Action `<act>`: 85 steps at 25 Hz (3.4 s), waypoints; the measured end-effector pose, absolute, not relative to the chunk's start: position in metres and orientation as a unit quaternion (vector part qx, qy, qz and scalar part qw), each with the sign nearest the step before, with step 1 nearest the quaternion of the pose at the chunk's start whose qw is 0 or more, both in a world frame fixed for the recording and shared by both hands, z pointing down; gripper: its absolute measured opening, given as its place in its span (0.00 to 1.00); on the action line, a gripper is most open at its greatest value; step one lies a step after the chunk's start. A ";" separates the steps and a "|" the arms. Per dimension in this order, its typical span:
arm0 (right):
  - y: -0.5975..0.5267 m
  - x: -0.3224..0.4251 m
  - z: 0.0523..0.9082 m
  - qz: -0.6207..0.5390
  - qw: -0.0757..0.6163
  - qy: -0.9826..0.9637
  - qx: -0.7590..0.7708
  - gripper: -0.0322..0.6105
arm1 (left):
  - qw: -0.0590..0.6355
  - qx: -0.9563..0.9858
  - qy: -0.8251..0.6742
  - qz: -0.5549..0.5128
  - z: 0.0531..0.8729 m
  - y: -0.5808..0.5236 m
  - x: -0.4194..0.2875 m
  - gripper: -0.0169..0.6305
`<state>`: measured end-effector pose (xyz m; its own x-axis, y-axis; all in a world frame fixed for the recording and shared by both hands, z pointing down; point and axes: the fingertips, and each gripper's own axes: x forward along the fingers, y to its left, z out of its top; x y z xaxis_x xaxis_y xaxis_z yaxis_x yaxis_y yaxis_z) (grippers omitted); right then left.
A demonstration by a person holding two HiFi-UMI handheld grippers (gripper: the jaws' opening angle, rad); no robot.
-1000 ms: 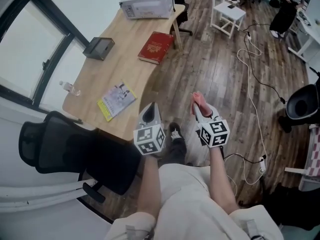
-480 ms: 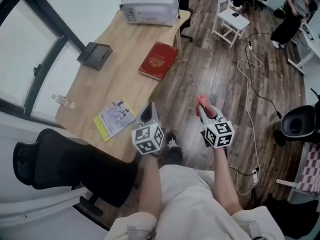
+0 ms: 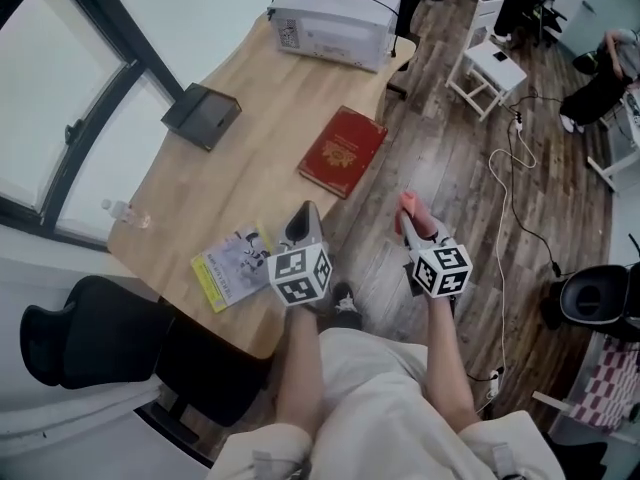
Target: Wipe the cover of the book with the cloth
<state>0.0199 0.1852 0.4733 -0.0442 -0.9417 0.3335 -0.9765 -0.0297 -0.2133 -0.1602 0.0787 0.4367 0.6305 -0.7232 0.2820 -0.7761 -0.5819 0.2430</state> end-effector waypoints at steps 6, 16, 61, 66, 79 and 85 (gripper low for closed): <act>0.129 0.015 0.489 0.205 0.055 -0.704 0.678 0.09 | 0.184 0.881 -0.425 0.100 0.456 0.039 -0.163 0.04; 0.061 0.020 0.531 0.184 0.145 -0.746 0.624 0.09 | 0.206 0.877 -0.416 0.126 0.500 -0.008 -0.150 0.04; -0.157 -0.021 0.663 0.285 0.332 -0.871 0.222 0.09 | 0.314 0.758 -0.495 0.286 0.663 -0.151 -0.048 0.04; -0.157 -0.020 0.662 0.266 0.338 -0.878 0.212 0.09 | 0.312 0.756 -0.500 0.284 0.662 -0.150 -0.048 0.04; -0.201 0.030 0.660 0.253 0.339 -0.857 0.295 0.09 | 0.313 0.752 -0.504 0.289 0.662 -0.149 -0.048 0.04; -0.223 0.071 0.662 0.272 0.326 -0.839 0.340 0.09 | 0.309 0.750 -0.508 0.290 0.662 -0.150 -0.047 0.04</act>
<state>0.0710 -0.2226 0.6617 -0.5565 -0.3934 0.7318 -0.7481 0.6204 -0.2354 -0.0474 -0.1501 0.6624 0.3163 -0.5825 0.7488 -0.9409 -0.2933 0.1693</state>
